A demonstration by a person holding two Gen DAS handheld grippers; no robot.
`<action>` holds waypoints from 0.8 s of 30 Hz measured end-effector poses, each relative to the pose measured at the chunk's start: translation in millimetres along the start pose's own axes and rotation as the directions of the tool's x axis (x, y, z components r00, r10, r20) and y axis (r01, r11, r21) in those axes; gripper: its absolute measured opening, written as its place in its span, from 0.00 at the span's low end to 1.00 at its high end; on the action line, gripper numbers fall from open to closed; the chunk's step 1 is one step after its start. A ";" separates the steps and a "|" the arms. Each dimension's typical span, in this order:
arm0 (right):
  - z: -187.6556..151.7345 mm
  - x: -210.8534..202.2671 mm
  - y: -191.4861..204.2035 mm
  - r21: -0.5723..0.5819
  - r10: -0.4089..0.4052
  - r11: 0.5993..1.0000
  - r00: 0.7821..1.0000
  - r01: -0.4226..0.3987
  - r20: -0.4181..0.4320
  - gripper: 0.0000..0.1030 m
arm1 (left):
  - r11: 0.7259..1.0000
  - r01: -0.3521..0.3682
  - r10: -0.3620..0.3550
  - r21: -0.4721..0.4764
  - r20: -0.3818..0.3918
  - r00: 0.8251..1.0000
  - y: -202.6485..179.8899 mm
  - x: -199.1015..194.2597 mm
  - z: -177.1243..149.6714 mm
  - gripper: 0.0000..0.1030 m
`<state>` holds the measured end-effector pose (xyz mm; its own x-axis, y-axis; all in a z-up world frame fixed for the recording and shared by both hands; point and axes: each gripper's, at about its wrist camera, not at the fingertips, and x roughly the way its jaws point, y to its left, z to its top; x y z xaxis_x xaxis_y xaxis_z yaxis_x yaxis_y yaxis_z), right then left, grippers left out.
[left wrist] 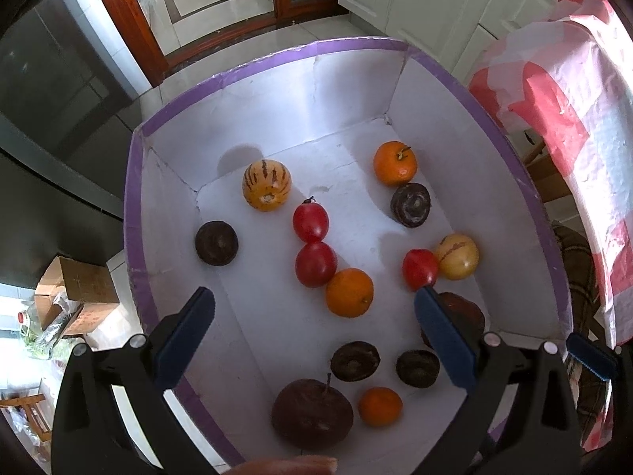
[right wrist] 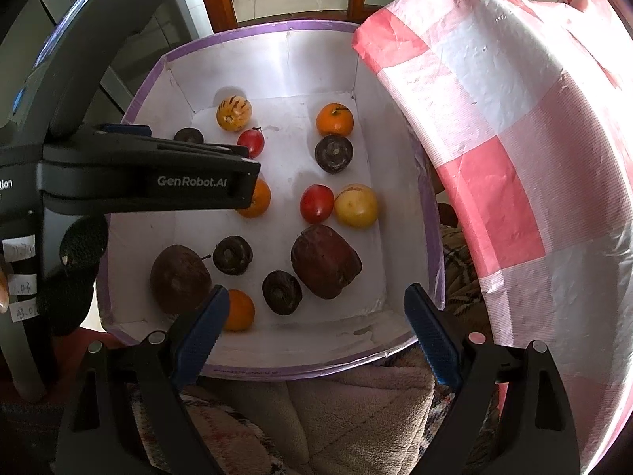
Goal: Organize fruits
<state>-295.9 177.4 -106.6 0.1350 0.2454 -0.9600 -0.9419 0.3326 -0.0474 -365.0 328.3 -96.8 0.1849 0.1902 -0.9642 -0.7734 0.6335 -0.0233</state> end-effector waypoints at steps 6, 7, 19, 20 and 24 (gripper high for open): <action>-0.5 3.6 -0.3 0.003 0.004 1.000 1.000 -0.004 -0.008 0.84 | 1.000 0.000 0.000 -0.005 -0.012 1.000 4.0 4.0 1.3 0.98; -0.8 4.3 -0.5 0.005 0.005 1.000 1.000 -0.005 -0.010 0.84 | 1.000 0.000 0.000 -0.005 -0.013 1.000 4.6 4.3 1.5 0.98; -0.9 6.4 0.0 0.006 0.007 1.000 1.000 -0.007 -0.017 0.84 | 1.000 -0.009 0.009 -0.012 -0.031 0.999 9.5 10.3 3.0 0.98; -1.0 6.3 0.0 0.006 0.007 1.000 1.000 -0.007 -0.017 0.84 | 1.000 -0.010 0.009 -0.012 -0.033 0.999 9.8 10.8 2.9 0.98; -1.7 6.0 0.4 0.004 0.009 1.000 1.000 -0.008 -0.015 0.84 | 1.000 -0.016 0.015 -0.012 -0.044 0.999 11.5 12.8 2.9 0.98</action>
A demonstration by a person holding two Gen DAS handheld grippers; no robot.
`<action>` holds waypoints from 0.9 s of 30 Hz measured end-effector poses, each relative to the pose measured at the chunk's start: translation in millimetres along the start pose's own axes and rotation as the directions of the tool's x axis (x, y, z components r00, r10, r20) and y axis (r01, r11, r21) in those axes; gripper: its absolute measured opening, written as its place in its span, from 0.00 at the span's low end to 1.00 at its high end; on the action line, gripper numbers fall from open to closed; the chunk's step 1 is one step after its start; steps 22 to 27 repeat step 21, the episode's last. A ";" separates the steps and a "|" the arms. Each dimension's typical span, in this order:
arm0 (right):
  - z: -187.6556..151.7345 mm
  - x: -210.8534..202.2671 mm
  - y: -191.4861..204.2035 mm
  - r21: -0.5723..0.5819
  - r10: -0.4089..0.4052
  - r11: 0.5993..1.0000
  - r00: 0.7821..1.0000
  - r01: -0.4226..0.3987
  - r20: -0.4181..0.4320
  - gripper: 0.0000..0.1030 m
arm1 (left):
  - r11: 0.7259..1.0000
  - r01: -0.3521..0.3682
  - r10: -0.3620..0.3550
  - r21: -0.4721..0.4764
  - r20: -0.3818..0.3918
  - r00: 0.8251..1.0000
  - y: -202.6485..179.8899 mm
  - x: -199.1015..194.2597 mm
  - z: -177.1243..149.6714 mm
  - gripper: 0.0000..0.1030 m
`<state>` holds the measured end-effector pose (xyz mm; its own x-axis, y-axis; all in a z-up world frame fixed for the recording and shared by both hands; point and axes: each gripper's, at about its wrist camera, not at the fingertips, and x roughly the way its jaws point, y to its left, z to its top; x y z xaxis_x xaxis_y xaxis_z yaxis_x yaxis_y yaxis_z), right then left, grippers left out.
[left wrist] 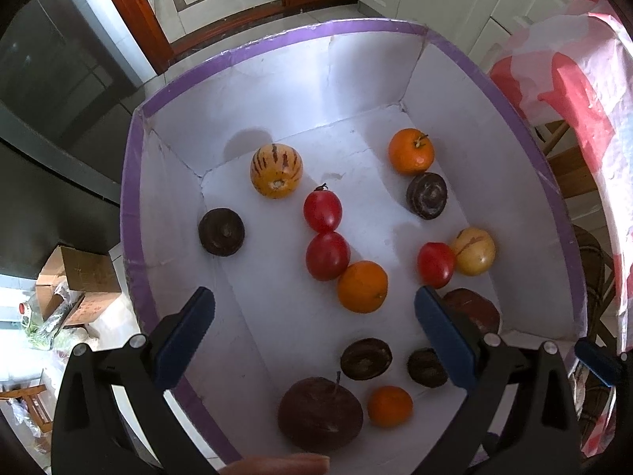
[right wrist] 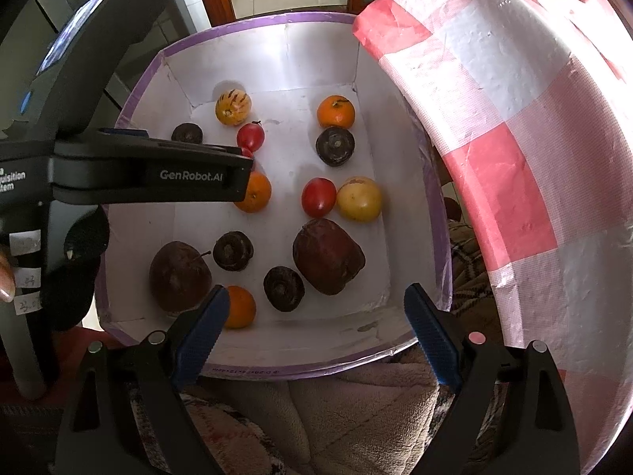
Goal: Organize fruits
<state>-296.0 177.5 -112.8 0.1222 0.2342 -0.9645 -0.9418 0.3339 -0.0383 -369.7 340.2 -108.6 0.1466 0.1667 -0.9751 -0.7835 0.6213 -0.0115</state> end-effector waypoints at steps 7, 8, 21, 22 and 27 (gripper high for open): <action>0.6 0.2 0.3 0.003 0.001 1.000 1.000 -0.001 0.006 0.85 | 1.000 -0.013 0.013 -0.002 -0.005 1.000 0.9 2.0 0.1 0.98; 0.7 -0.7 0.0 0.004 0.001 1.000 1.000 -0.001 0.007 0.85 | 1.000 -0.017 0.017 -0.003 -0.004 1.000 0.6 1.6 0.2 0.98; -5.6 -20.9 1.0 -0.012 0.007 1.000 0.998 -0.006 0.068 0.85 | 0.995 -0.098 0.097 0.023 0.039 0.994 -3.4 -17.0 4.3 0.98; -5.6 -20.9 1.0 -0.012 0.007 1.000 0.998 -0.006 0.068 0.85 | 0.995 -0.098 0.097 0.023 0.039 0.994 -3.4 -17.0 4.3 0.98; -5.6 -20.9 1.0 -0.012 0.007 1.000 0.998 -0.006 0.068 0.85 | 0.995 -0.098 0.097 0.023 0.039 0.994 -3.4 -17.0 4.3 0.98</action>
